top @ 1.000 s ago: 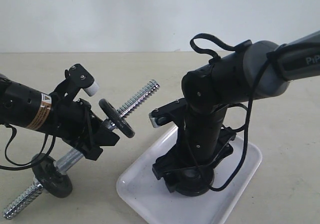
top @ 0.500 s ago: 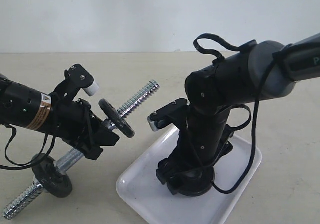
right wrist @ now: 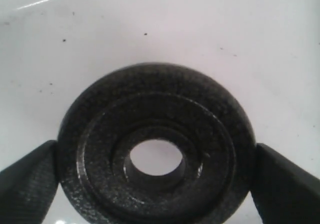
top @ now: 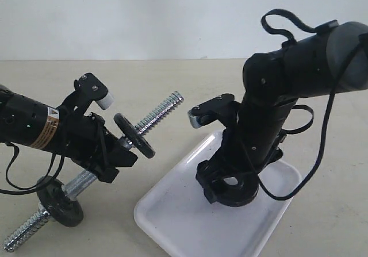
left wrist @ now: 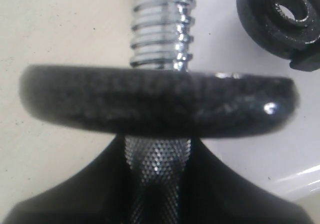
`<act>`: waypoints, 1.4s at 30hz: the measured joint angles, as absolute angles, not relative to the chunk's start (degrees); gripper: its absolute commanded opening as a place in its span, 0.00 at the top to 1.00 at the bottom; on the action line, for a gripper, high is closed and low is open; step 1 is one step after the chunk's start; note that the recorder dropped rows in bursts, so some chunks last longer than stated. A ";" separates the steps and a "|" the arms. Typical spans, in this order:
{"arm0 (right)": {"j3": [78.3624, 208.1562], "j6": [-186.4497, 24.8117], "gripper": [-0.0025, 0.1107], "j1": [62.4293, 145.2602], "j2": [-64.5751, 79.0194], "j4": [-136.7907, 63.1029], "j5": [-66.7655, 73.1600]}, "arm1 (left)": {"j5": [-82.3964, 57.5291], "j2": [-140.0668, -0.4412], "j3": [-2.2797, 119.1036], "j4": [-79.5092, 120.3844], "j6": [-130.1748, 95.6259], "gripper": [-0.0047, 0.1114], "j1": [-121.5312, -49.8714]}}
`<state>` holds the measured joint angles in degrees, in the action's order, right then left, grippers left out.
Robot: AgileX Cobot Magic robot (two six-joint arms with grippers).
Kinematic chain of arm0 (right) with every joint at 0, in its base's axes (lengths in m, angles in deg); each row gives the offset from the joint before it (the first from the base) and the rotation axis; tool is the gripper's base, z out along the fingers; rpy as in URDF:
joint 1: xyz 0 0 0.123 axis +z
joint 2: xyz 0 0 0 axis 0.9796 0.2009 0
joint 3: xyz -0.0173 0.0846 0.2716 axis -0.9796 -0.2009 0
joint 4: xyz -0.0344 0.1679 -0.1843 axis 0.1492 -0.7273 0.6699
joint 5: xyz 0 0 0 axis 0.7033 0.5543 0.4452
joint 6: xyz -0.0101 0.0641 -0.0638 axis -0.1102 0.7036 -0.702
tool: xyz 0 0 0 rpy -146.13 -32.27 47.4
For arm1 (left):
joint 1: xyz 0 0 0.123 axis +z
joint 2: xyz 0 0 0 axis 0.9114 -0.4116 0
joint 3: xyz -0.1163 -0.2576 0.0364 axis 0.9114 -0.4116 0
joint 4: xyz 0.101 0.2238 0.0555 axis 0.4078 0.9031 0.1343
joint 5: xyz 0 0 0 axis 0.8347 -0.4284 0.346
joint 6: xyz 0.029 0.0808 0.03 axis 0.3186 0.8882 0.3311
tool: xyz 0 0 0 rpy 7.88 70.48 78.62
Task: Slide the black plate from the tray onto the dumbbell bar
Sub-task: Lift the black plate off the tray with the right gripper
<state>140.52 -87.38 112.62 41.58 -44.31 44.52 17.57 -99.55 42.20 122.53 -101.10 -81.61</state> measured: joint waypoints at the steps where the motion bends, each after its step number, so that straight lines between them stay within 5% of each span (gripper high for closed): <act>1: 140.52 -88.81 0.98 111.53 41.58 -45.75 44.92 | 17.57 -99.55 42.20 122.53 -101.10 0.92 -81.61; 11: 143.65 -116.72 0.98 98.92 40.19 -73.80 55.76 | 17.57 -99.55 42.20 122.53 -101.10 0.92 -81.61; 25: 154.20 -125.50 0.98 89.86 40.19 -89.18 71.82 | 14.54 -99.55 42.20 122.53 -99.99 0.92 -81.61; 42: 154.80 -126.41 0.98 85.84 47.79 -99.24 71.73 | 11.20 -99.55 42.20 122.53 -93.14 0.92 -81.61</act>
<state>154.80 -126.41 85.84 47.79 -99.24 71.73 11.20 -99.55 42.20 122.53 -93.14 -81.61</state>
